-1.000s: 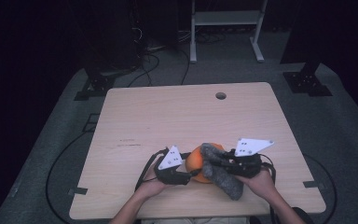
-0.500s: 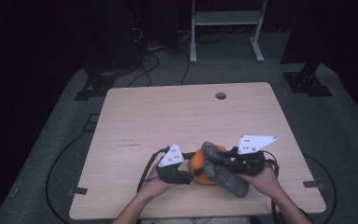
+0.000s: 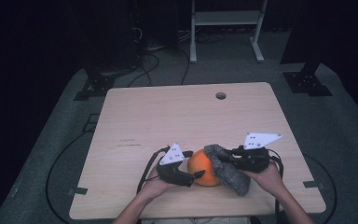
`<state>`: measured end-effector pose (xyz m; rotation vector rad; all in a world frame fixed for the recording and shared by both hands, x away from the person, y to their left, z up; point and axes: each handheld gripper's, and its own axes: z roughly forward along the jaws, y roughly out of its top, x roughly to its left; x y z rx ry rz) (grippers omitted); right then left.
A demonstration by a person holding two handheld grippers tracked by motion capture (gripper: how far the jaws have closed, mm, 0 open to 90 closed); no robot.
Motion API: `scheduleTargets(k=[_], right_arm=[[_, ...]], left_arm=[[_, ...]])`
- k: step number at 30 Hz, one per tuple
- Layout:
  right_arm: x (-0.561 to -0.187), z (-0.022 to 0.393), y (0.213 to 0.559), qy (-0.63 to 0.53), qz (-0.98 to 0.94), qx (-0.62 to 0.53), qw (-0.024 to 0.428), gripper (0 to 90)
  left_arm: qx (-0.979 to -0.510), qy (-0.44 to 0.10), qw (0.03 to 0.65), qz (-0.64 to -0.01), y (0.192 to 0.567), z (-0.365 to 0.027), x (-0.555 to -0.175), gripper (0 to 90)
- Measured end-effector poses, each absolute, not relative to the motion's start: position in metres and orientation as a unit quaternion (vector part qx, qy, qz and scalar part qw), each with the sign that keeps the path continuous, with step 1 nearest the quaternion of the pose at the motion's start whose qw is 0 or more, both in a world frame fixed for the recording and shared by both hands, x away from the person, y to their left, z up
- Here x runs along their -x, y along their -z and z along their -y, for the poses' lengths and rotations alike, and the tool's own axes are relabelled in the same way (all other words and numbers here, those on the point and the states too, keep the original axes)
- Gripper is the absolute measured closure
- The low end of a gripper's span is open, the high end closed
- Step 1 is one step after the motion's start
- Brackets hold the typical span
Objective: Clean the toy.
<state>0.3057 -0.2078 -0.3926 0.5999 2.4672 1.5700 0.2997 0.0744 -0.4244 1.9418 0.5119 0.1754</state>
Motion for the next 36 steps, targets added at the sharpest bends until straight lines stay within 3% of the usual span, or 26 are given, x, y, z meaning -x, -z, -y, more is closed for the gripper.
scheduleTargets(k=[5, 8, 14, 20, 26, 28, 32, 36], right_arm=[[-0.302, 0.209, 0.389, -0.535, -0.819, -0.194, 0.073, 78.3], [-0.300, 0.218, 0.383, -0.537, -0.816, -0.197, 0.085, 78.3], [-0.295, 0.238, 0.369, -0.507, -0.822, -0.208, 0.152, 78.1], [-0.297, 0.242, 0.370, -0.490, -0.825, -0.217, 0.180, 78.0], [-0.303, 0.229, 0.382, -0.515, -0.827, -0.202, 0.099, 75.1], [-0.305, 0.220, 0.387, -0.517, -0.832, -0.191, 0.070, 66.2], [-0.310, 0.203, 0.393, -0.511, -0.838, -0.184, 0.049, 54.1], [-0.316, 0.194, 0.394, -0.519, -0.833, -0.186, 0.039, 51.9]], left_arm=[[-0.818, -0.093, 0.533, -0.194, 0.426, -0.076, -0.296, 33.0], [-0.826, -0.107, 0.525, -0.174, 0.426, -0.077, -0.294, 34.4], [-0.828, -0.114, 0.521, -0.172, 0.426, -0.081, -0.296, 34.0], [-0.828, -0.132, 0.517, -0.174, 0.425, -0.084, -0.297, 36.4], [-0.833, -0.136, 0.518, -0.143, 0.424, -0.081, -0.293, 38.1], [-0.836, -0.137, 0.514, -0.134, 0.424, -0.081, -0.292, 38.8], [-0.841, -0.139, 0.507, -0.125, 0.425, -0.081, -0.291, 40.3], [-0.843, -0.138, 0.504, -0.125, 0.425, -0.082, -0.292, 40.6]])
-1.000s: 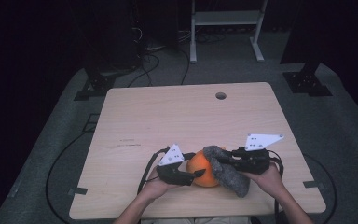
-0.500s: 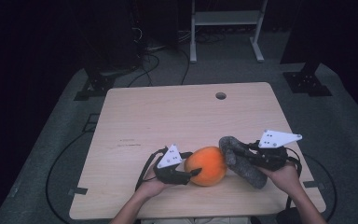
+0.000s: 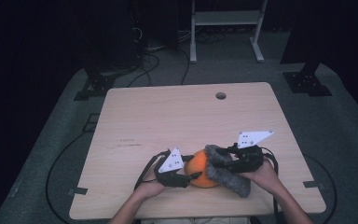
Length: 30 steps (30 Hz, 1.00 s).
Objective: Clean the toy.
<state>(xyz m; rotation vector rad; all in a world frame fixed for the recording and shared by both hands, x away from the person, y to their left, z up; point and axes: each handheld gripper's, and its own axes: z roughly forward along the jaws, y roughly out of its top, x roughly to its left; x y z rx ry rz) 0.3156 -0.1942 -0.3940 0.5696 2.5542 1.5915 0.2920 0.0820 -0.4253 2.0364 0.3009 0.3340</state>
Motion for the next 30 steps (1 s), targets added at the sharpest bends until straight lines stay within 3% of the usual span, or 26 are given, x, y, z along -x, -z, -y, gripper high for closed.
scheduleTargets(k=[2, 5, 9, 13, 18, 22, 25, 30], right_arm=[[-0.317, 0.189, 0.399, -0.527, -0.828, -0.189, 0.031, 52.0], [-0.315, 0.183, 0.404, -0.519, -0.832, -0.191, 0.045, 60.1], [-0.308, 0.175, 0.408, -0.515, -0.837, -0.174, 0.057, 71.2], [-0.294, 0.167, 0.410, -0.504, -0.847, -0.148, 0.085, 74.5], [-0.291, 0.195, 0.411, -0.516, -0.836, -0.169, 0.075, 76.8], [-0.290, 0.216, 0.412, -0.513, -0.834, -0.189, 0.075, 77.1], [-0.290, 0.226, 0.410, -0.504, -0.837, -0.199, 0.083, 77.2], [-0.295, 0.233, 0.396, -0.529, -0.821, -0.198, 0.081, 77.1]], left_arm=[[-0.847, -0.138, 0.499, -0.124, 0.426, -0.082, -0.293, 40.5], [-0.847, -0.130, 0.498, -0.131, 0.426, -0.084, -0.294, 37.7], [-0.829, -0.071, 0.518, -0.199, 0.422, -0.082, -0.302, 16.0], [-0.842, -0.071, 0.497, -0.196, 0.424, -0.075, -0.300, 17.0], [-0.838, -0.060, 0.505, -0.197, 0.423, -0.078, -0.301, 13.7], [-0.842, -0.049, 0.499, -0.199, 0.425, -0.077, -0.301, 15.2], [-0.845, -0.066, 0.498, -0.184, 0.425, -0.077, -0.298, 29.2], [-0.854, -0.117, 0.490, -0.130, 0.420, -0.077, -0.294, 40.2]])
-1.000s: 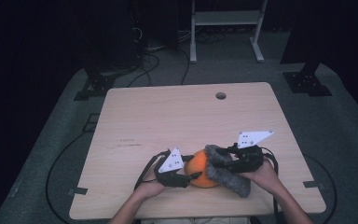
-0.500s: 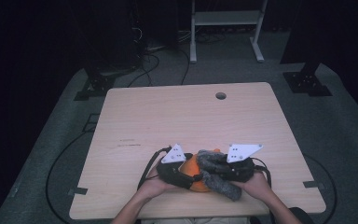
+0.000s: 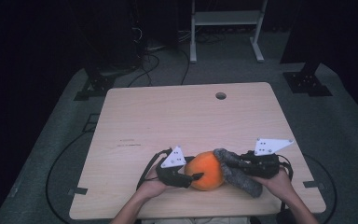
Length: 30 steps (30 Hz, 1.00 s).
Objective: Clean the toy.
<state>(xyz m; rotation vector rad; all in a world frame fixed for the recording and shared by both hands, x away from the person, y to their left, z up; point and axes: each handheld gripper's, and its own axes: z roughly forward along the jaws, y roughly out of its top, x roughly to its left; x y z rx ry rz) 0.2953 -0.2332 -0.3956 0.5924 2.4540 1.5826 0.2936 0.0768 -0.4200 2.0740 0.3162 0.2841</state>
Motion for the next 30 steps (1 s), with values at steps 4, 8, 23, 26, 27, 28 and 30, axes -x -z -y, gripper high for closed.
scheduleTargets(k=[4, 8, 23, 26, 27, 28, 30], right_arm=[[-0.303, 0.222, 0.394, -0.537, -0.819, -0.187, 0.073, 76.8], [-0.303, 0.205, 0.407, -0.511, -0.837, -0.181, 0.077, 75.1], [-0.300, 0.187, 0.412, -0.509, -0.831, -0.182, 0.133, 73.4], [-0.302, 0.194, 0.410, -0.513, -0.829, -0.189, 0.118, 75.6], [-0.302, 0.197, 0.408, -0.510, -0.830, -0.191, 0.123, 75.8], [-0.301, 0.202, 0.404, -0.504, -0.831, -0.195, 0.131, 75.9], [-0.301, 0.210, 0.398, -0.503, -0.829, -0.202, 0.140, 76.0]], left_arm=[[-0.859, -0.166, 0.473, -0.102, 0.413, -0.078, -0.294, 42.4], [-0.851, -0.118, 0.484, -0.166, 0.420, -0.085, -0.304, 21.2], [-0.843, -0.096, 0.490, -0.198, 0.425, -0.088, -0.308, 21.6], [-0.840, -0.079, 0.492, -0.215, 0.427, -0.088, -0.310, 17.7], [-0.840, -0.088, 0.495, -0.207, 0.426, -0.088, -0.308, 23.8], [-0.842, -0.094, 0.492, -0.199, 0.425, -0.087, -0.306, 28.5], [-0.847, -0.108, 0.489, -0.176, 0.424, -0.086, -0.303, 33.4]])
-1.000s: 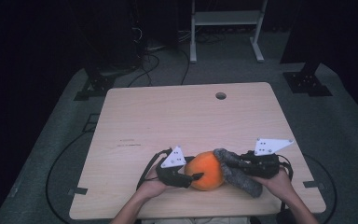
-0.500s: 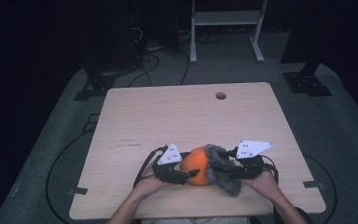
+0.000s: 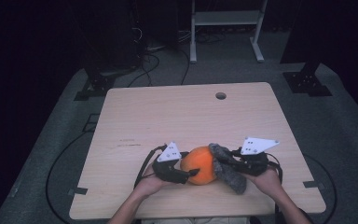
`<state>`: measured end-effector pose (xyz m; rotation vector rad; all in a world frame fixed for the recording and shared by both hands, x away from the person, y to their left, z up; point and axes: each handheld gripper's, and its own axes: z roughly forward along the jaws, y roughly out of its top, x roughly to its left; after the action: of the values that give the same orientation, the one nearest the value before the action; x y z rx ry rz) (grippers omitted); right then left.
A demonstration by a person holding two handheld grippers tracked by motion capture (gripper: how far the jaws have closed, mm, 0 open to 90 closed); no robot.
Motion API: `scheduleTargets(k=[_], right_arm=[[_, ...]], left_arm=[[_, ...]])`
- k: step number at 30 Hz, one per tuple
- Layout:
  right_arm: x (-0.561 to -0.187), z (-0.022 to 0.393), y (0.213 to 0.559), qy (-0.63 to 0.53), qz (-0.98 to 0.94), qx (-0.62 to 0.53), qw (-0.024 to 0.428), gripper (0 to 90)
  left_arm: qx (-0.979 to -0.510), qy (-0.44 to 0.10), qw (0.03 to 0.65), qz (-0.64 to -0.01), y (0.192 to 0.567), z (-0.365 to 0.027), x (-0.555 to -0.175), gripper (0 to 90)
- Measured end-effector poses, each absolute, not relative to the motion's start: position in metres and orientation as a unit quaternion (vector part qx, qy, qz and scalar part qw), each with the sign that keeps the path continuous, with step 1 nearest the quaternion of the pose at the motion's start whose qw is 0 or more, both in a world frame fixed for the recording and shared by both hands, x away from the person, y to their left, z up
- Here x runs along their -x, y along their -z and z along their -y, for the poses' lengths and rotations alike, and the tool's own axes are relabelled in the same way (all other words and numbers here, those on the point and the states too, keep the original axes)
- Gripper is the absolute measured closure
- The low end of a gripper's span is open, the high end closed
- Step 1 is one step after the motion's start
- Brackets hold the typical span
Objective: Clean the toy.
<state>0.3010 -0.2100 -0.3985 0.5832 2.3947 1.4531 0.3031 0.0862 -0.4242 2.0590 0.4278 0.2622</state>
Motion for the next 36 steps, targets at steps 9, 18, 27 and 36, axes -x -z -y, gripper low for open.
scheduleTargets(k=[9, 18, 27, 36], right_arm=[[-0.289, 0.170, 0.374, -0.484, -0.862, -0.106, 0.105, 75.9], [-0.301, 0.188, 0.388, -0.478, -0.857, -0.159, 0.108, 76.7], [-0.301, 0.187, 0.399, -0.517, -0.833, -0.175, 0.093, 76.6], [-0.314, 0.228, 0.420, -0.514, -0.815, -0.250, 0.095, 76.6]], left_arm=[[-0.869, -0.159, 0.462, -0.072, 0.420, -0.068, -0.285, 36.9], [-0.863, -0.126, 0.477, -0.104, 0.427, -0.084, -0.295, 35.8], [-0.844, -0.112, 0.504, -0.145, 0.424, -0.085, -0.299, 33.9], [-0.848, -0.108, 0.500, -0.139, 0.429, -0.095, -0.302, 39.9]])
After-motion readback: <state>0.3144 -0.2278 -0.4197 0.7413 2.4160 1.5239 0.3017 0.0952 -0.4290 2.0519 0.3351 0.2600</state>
